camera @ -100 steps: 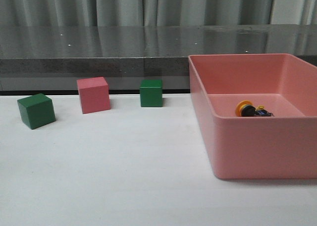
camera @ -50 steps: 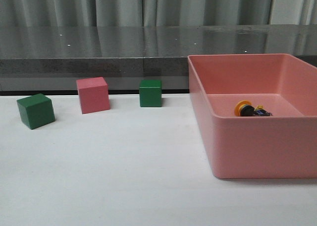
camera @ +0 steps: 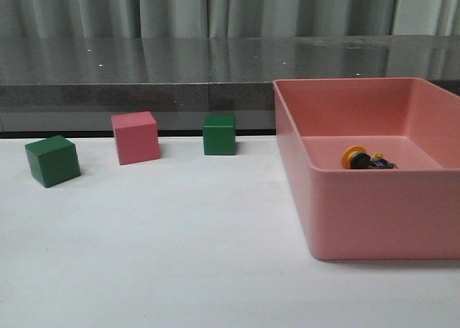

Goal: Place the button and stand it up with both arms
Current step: 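Lower the right gripper into the pink bin around the yellow button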

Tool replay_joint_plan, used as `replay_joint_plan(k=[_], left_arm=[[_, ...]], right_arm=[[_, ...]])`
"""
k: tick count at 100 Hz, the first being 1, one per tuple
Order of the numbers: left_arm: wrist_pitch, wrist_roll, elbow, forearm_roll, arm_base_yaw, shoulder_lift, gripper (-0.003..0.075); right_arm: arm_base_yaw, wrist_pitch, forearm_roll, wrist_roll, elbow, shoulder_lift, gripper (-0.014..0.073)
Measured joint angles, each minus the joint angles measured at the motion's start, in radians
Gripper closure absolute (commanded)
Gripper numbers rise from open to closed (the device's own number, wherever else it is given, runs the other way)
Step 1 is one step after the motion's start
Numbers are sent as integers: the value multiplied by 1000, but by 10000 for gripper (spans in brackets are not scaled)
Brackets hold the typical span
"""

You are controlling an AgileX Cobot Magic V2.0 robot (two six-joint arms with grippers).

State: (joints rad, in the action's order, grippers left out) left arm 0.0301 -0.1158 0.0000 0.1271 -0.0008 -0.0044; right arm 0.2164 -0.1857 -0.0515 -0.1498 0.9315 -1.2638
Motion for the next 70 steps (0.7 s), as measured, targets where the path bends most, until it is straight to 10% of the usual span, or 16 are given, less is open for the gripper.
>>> replay_joint_plan(k=[36,70], left_arm=[[0,0,0,0,0,0,740],[0,0,0,0,0,0,740]], right_arm=[[31,-124,67,89,106,-300,573],[31,-160,134,94,111,-378,-41]])
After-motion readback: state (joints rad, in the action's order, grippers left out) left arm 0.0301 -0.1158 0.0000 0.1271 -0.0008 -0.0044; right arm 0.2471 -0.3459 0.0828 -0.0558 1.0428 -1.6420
